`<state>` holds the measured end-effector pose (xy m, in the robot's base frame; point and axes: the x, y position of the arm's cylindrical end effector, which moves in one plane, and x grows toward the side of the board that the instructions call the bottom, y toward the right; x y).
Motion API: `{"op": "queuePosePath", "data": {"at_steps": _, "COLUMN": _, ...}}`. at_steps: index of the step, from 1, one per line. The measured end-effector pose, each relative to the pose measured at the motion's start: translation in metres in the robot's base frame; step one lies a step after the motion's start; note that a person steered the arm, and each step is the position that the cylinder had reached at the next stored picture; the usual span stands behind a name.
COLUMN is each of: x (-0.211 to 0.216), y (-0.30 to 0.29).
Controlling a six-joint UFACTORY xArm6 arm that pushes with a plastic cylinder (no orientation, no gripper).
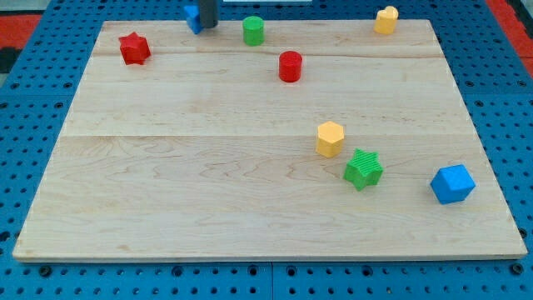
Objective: Move yellow hexagon towards bottom center
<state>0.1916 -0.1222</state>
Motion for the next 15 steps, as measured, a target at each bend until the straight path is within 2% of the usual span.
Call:
{"op": "queuePosePath", "data": {"at_steps": 1, "x": 0.000, "y": -0.031}}
{"op": "queuePosePath", "data": {"at_steps": 2, "x": 0.012, "y": -0.031}}
{"op": "queuePosePath", "data": {"at_steps": 3, "x": 0.056, "y": -0.027}}
{"op": "queuePosePath", "data": {"at_steps": 5, "x": 0.063, "y": -0.027}}
{"op": "queuePosePath", "data": {"at_steps": 6, "x": 0.081, "y": -0.021}}
{"op": "queuePosePath", "data": {"at_steps": 7, "x": 0.128, "y": 0.018}}
{"op": "queuePosePath", "data": {"at_steps": 9, "x": 0.172, "y": 0.164}}
{"op": "queuePosePath", "data": {"at_steps": 10, "x": 0.191, "y": 0.216}}
{"op": "queuePosePath", "data": {"at_steps": 12, "x": 0.250, "y": 0.219}}
{"op": "queuePosePath", "data": {"at_steps": 15, "x": 0.307, "y": 0.213}}
